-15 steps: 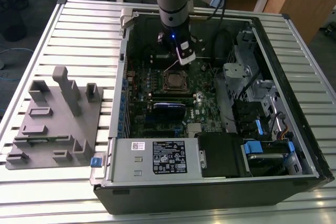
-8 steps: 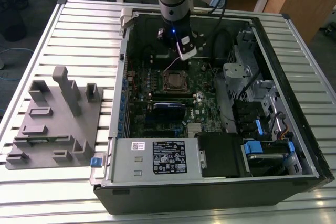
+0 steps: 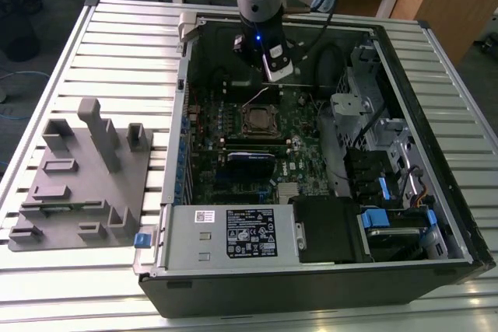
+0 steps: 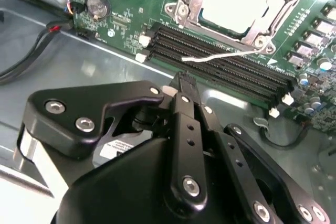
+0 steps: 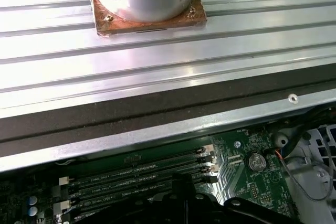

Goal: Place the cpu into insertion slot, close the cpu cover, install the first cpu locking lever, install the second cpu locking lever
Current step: 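Install the first cpu locking lever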

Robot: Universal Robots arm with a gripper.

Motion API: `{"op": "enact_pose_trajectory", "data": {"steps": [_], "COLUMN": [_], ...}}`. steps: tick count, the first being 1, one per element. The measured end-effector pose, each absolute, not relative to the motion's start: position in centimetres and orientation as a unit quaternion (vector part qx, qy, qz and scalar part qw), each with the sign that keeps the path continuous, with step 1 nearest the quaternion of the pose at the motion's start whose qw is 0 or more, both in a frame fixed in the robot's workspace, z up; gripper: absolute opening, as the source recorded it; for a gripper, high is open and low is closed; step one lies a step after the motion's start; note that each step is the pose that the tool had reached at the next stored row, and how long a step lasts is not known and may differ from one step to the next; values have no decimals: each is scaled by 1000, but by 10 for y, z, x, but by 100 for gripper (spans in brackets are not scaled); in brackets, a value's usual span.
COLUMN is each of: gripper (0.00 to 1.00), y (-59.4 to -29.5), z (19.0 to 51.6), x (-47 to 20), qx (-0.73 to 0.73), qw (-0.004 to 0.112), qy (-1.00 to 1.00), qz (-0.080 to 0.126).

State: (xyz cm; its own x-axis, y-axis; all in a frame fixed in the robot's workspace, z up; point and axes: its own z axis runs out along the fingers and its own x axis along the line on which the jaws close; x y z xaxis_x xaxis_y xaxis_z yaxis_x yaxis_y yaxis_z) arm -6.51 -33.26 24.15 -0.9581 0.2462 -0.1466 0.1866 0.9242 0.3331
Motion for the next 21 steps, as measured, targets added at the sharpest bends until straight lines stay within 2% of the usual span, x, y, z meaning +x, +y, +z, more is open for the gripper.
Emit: {"op": "enact_pose_trajectory", "data": {"steps": [4, 21], "gripper": [11, 11], "y": [-334, -337], "z": [241, 227], "x": [-65, -81], "qx": [117, 132], "qw": [95, 115], "qy": [976, 974], "qz": [159, 146]}}
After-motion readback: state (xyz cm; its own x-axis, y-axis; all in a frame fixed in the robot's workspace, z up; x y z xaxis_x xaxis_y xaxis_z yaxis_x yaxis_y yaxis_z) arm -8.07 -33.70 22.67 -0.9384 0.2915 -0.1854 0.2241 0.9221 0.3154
